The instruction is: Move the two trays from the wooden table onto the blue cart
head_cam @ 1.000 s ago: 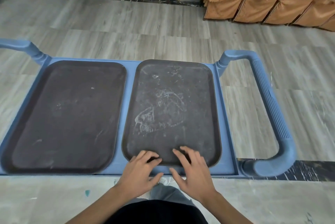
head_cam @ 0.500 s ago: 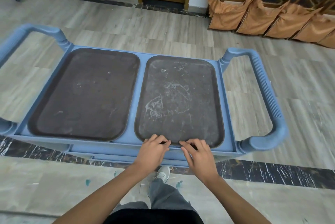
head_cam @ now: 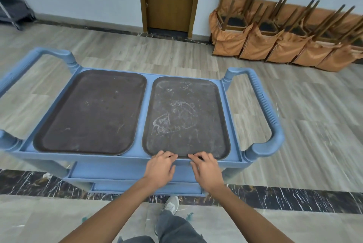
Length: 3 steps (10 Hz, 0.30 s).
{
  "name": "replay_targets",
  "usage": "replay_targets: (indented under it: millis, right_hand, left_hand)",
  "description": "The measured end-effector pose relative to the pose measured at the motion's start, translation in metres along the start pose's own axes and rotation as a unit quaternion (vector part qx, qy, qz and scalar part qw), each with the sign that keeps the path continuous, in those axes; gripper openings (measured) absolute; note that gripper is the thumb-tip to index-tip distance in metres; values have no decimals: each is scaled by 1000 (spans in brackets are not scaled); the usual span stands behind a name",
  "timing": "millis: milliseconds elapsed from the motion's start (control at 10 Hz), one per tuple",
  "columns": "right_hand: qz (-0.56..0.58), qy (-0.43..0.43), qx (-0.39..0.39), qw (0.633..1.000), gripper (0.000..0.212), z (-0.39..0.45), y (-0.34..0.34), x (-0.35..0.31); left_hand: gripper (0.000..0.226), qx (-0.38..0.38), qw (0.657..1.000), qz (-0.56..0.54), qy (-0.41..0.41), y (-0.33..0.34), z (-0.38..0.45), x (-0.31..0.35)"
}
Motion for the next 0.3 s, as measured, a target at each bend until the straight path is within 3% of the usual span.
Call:
replay_targets:
  millis: [100,200,300]
  right_hand:
    - [-22,15,-114,993,51,6,-19,2]
    - [-18,39,-108,993,58,8,-57,2]
    - [1,58,-47,997,59,16,-99,3]
  left_hand:
    - [50,-8,1000,8,-13,-20,-17,-8]
    - [56,3,999,41,-14,-56,-35,-19]
    - [60,55,995,79,-4,-98,-41,-25]
Point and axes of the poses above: each hand's wrist, its own z-axis towards the middle knuckle, its own y-axis out of the palm, x = y × z, the point moved 2 cm from there along z, towards the middle knuckle, and after that the axes turned 9 degrees about -z, right-handed, at the moved point
